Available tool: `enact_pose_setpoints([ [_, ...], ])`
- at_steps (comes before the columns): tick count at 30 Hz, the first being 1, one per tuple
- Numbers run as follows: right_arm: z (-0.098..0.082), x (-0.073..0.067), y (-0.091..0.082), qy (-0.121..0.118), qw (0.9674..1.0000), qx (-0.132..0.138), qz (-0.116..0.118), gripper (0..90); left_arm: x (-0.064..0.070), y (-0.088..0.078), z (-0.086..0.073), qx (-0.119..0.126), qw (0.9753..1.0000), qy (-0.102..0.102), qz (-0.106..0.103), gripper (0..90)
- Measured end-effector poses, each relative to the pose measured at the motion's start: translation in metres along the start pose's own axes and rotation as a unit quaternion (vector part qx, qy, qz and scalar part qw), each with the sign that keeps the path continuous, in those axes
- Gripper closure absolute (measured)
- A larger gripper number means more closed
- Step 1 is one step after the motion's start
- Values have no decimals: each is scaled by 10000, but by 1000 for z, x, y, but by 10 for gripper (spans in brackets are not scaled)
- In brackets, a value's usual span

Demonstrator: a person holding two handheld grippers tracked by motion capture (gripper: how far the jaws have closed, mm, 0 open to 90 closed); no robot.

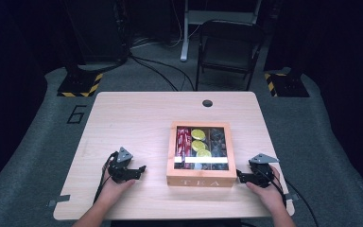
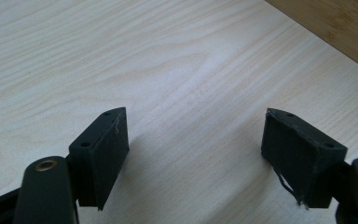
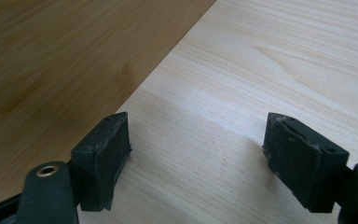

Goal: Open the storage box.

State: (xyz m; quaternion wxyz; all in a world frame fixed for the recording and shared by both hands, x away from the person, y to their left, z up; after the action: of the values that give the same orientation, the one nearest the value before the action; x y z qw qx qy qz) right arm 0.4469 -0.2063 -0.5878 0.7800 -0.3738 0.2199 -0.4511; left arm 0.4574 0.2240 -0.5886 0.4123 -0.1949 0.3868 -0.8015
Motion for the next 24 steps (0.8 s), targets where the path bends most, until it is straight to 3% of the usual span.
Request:
enact_pose_setpoints([
  [13,-2,0,-2,70,10000,-37,-41,229,1,0,0,-30,10000,19,3,204],
  [21,-3,-1,-6,114,9998,-172,-74,298,0,0,0,4,10000,-48,4,224],
  [24,-3,1,-8,255,9995,-160,-5,346,0,0,0,2,10000,-24,17,227],
])
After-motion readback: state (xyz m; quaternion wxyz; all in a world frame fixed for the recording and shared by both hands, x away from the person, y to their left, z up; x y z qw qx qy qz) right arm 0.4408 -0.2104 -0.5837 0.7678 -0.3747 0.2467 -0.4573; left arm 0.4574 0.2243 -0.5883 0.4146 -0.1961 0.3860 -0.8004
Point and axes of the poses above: each handheld gripper's, and its own axes: y roughly forward along the jaws, z roughly out of its top, x roughly to its right, the point moved 9 cm from there along y, roughly forward along the jaws, and after that the axes turned 10 degrees about -x, right-handed, at the moved point
